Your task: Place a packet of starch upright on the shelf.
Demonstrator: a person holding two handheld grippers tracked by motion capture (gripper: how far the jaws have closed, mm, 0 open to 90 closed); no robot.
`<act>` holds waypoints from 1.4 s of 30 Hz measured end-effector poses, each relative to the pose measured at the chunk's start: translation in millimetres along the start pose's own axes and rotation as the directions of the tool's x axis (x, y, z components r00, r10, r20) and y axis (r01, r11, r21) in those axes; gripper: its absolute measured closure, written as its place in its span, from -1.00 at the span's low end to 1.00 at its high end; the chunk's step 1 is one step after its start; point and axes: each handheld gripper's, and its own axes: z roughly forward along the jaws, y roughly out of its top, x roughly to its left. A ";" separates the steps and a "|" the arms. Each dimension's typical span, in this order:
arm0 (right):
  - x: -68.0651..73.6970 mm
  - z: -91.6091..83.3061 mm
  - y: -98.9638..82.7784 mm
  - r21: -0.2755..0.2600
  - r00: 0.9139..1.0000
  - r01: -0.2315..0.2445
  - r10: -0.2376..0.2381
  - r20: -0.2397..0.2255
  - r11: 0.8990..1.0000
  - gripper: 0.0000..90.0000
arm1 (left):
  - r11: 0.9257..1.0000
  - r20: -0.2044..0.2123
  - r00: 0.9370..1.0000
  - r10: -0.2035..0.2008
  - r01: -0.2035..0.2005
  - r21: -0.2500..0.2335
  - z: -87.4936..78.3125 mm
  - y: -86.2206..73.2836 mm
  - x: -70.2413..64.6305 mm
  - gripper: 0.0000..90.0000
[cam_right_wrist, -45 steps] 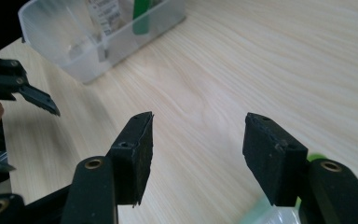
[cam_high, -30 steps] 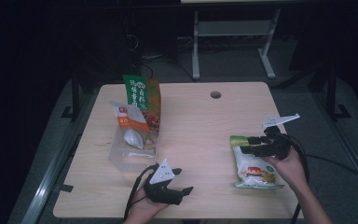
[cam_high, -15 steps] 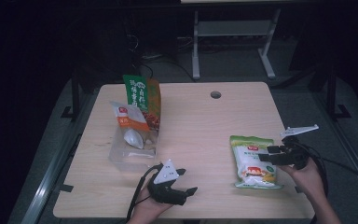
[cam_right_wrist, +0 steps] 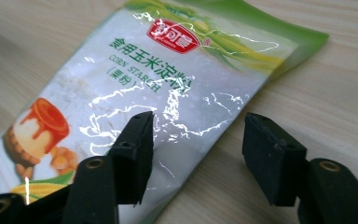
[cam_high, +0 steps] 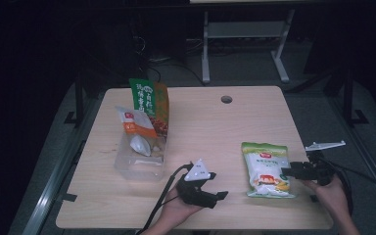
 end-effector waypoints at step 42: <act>52.5 -13.0 -2.6 -0.180 0.981 0.083 -0.113 -0.160 0.980 0.96 | 0.981 0.117 0.975 -0.189 0.181 0.077 73.6 17.0 21.9 -0.39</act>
